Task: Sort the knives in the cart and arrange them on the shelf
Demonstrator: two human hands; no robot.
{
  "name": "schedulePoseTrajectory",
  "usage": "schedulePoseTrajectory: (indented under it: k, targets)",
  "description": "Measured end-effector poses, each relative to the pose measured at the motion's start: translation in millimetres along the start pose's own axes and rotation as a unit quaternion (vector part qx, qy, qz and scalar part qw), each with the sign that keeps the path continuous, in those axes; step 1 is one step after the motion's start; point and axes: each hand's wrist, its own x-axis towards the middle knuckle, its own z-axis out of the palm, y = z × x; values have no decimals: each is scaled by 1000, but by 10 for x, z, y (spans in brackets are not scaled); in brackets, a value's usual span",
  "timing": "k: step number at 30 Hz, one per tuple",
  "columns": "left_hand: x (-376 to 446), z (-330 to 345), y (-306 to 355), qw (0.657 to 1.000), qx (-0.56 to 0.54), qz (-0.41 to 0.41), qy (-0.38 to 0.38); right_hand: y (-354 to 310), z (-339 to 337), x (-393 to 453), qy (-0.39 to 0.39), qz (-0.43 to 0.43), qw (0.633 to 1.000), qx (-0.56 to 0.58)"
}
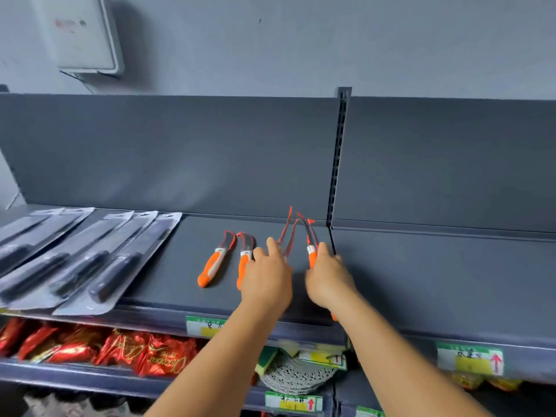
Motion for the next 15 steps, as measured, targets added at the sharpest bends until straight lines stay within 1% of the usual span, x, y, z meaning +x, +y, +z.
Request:
schedulePoseTrajectory:
  k: [3, 7, 8, 11, 15]
  targets:
    - [125, 100, 43, 997, 70, 1, -20, 16, 53, 233, -28, 8, 999, -25]
    - [323, 351, -65, 987, 138, 69, -34, 67, 106, 372, -78, -30, 995, -57]
    - [346, 399, -94, 986, 142, 83, -36, 86, 121, 378, -92, -41, 993, -64]
    - [356, 444, -120, 986, 135, 80, -47, 124, 168, 375, -132, -56, 985, -95]
    - [336, 406, -119, 986, 133, 75, -62, 109, 202, 382, -127, -64, 985, -101]
